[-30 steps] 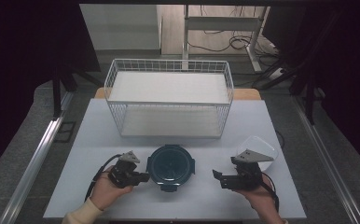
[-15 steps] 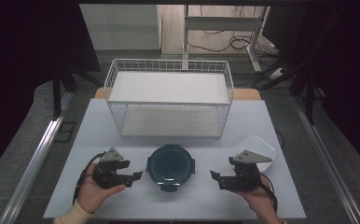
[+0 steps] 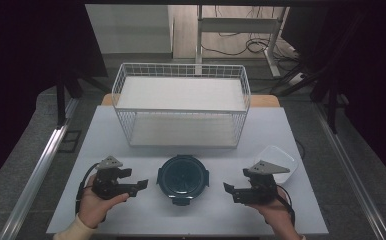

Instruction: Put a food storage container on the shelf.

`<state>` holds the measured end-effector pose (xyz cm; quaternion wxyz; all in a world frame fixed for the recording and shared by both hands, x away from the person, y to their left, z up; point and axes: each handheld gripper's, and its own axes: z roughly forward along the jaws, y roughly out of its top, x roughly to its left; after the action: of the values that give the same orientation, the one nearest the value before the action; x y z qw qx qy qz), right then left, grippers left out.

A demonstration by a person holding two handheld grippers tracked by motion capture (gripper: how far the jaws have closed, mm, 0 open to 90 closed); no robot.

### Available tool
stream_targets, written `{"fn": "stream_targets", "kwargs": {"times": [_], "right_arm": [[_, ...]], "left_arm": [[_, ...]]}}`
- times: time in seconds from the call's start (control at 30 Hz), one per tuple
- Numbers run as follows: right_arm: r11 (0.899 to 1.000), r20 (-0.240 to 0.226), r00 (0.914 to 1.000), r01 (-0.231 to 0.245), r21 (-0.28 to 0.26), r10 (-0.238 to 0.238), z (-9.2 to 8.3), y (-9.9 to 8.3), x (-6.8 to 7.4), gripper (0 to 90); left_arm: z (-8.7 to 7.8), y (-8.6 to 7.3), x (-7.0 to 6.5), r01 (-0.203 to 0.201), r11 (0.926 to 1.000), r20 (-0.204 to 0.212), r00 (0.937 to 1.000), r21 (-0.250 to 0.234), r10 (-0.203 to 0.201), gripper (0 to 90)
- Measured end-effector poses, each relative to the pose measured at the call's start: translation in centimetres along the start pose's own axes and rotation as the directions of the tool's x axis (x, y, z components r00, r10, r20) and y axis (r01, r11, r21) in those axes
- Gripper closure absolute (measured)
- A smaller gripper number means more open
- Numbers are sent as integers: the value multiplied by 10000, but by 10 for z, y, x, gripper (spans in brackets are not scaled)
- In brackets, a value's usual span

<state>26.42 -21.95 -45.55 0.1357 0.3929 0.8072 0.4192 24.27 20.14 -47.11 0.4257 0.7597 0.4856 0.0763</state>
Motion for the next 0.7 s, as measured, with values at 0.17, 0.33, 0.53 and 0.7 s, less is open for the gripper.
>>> {"fn": "stream_targets", "kwargs": {"times": [0.17,0.33,0.53,0.7], "right_arm": [[9999,-394,9992,-118,-83,115,0,-1,2,139],[9995,-707,9971,-284,-159,272,1,0,5,139],[9991,-934,9948,-406,-89,396,5,3,10,138],[9945,-1546,9825,-1049,-10,1034,12,12,14,137]], "left_arm": [[1,2,-1,228,9993,305,9993,-292,-220,208],[2,3,-4,198,9993,372,9991,-330,-186,206],[1,6,-3,434,9983,686,9968,-395,-406,204],[8,16,-5,521,9981,935,9944,-343,-487,206]]}}
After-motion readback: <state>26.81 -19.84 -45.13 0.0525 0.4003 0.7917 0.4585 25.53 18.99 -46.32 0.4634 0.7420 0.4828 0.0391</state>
